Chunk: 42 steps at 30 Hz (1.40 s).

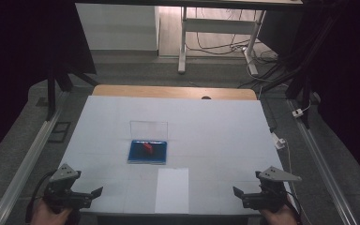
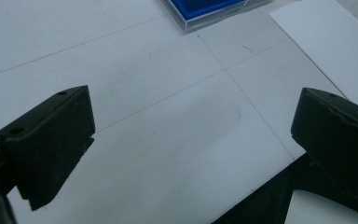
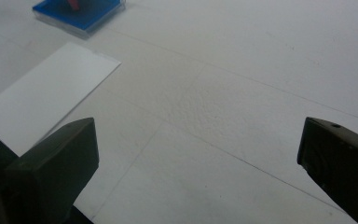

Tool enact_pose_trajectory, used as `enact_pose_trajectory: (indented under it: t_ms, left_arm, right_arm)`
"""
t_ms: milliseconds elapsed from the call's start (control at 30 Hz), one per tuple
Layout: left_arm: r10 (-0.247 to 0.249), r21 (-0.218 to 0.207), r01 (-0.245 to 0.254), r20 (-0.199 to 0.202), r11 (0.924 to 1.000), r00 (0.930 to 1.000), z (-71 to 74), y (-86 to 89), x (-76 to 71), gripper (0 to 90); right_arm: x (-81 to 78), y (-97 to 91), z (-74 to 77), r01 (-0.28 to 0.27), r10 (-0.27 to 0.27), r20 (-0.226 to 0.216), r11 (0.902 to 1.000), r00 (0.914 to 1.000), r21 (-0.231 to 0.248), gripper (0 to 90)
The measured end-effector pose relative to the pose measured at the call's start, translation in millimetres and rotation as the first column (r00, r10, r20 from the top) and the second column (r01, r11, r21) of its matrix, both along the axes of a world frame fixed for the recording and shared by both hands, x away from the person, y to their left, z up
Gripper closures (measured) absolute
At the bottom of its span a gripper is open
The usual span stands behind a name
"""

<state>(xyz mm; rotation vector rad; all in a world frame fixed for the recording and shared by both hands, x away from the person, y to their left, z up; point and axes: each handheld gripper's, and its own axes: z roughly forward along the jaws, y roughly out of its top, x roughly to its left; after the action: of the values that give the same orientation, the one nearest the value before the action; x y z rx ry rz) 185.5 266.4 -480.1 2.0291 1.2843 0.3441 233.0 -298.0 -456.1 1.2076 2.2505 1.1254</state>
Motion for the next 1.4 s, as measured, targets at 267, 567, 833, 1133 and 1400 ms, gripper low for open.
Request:
enact_pose_trajectory:
  t_ms: [267, 567, 833, 1133, 1400]
  left_arm:
    - [-0.024, 0.015, 0.024, -0.004, 0.9996, 0.9997, -0.4, -3.1, -0.2, 0.1]
    - [-0.023, -0.024, 0.022, -0.031, 0.9995, 0.9993, -1.0, 0.7, 2.0, 0.3]
    - [-0.038, -0.031, 0.037, -0.042, 0.9989, 0.9984, -1.0, 1.0, 3.2, 0.0]
    - [-0.037, -0.054, 0.035, -0.028, 0.9979, 0.9989, 2.1, -0.2, 3.5, 0.0]
    - [-0.066, -0.048, 0.066, 0.003, 0.9967, 0.9978, 6.1, -8.8, 5.5, 0.0]
  right_arm:
    - [5.7, -6.2, -1.3, -0.007, 0.008, -0.048, 0.9993, 0.9988, 0.036, 0.0]
    - [5.9, -3.1, -1.9, -0.036, 0.037, -0.059, 0.9992, 0.9975, 0.016, 0.0]
    - [6.2, -0.7, -2.4, -0.05, 0.05, -0.064, 0.9987, 0.9967, 0.001, 0.0]
    - [6.3, 2.7, -3.0, -0.073, 0.071, -0.072, 0.9971, 0.9949, -0.024, 0.0]
    - [6.2, 3.5, -3.2, -0.081, 0.078, -0.074, 0.9963, 0.9942, -0.031, 0.0]
